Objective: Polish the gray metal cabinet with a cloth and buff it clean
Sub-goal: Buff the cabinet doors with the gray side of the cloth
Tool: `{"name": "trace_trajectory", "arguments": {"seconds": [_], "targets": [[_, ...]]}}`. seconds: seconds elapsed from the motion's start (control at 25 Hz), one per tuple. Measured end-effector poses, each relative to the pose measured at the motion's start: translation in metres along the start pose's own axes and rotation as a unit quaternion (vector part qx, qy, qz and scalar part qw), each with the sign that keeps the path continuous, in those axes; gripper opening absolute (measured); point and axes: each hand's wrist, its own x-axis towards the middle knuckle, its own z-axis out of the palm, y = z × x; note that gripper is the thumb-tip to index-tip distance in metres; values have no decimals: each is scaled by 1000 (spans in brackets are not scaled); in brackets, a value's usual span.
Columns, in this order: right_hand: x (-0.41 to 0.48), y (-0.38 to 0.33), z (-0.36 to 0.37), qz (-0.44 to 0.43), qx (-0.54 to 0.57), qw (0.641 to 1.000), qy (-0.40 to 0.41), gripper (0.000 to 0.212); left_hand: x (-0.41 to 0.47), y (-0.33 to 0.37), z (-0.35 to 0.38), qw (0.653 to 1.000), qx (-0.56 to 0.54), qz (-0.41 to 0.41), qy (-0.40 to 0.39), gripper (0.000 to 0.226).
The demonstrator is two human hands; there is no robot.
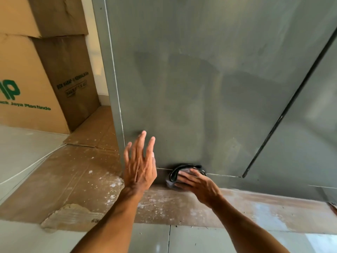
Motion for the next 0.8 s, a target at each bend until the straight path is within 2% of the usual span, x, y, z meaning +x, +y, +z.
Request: {"name": "trace_trajectory", "arguments": {"seconds": [0.08, 0.16, 0.24, 0.32, 0.44, 0.48, 0.56, 0.64, 0.72, 0.8], "targets": [[-10, 24, -1, 104, 31, 990, 90, 85, -6, 8, 5, 999, 8, 27, -19, 65], [2, 55, -28, 261, 128, 941, 175, 82, -7, 16, 6, 999, 6, 43, -14, 66], [23, 72, -57, 341, 156, 899, 226, 75, -4, 26, 6, 999, -2, 33, 13, 63], [38, 69, -64, 290, 131, 922, 222, 77, 4, 32, 3, 999, -19, 11, 30, 64], [26, 40, -36, 95, 66, 988, 107, 83, 4, 39, 1, 997, -9, 78, 4, 75], [14, 32, -20, 39, 15, 998, 56, 82, 0, 40, 3, 994, -5, 109, -12, 78], [-12, 18, 4, -19, -43, 999, -12, 77, -5, 38, 6, 990, 2, 138, -38, 79], [-40, 20, 22, -13, -25, 999, -31, 79, -3, 38, 13, 989, 11, 138, -41, 77], [-63, 35, 29, 66, 9, 998, 15, 91, -3, 46, 19, 992, 16, 117, -31, 75], [-70, 66, 20, 178, 57, 979, 83, 94, -6, 62, 22, 996, 4, 89, -17, 73]]}}
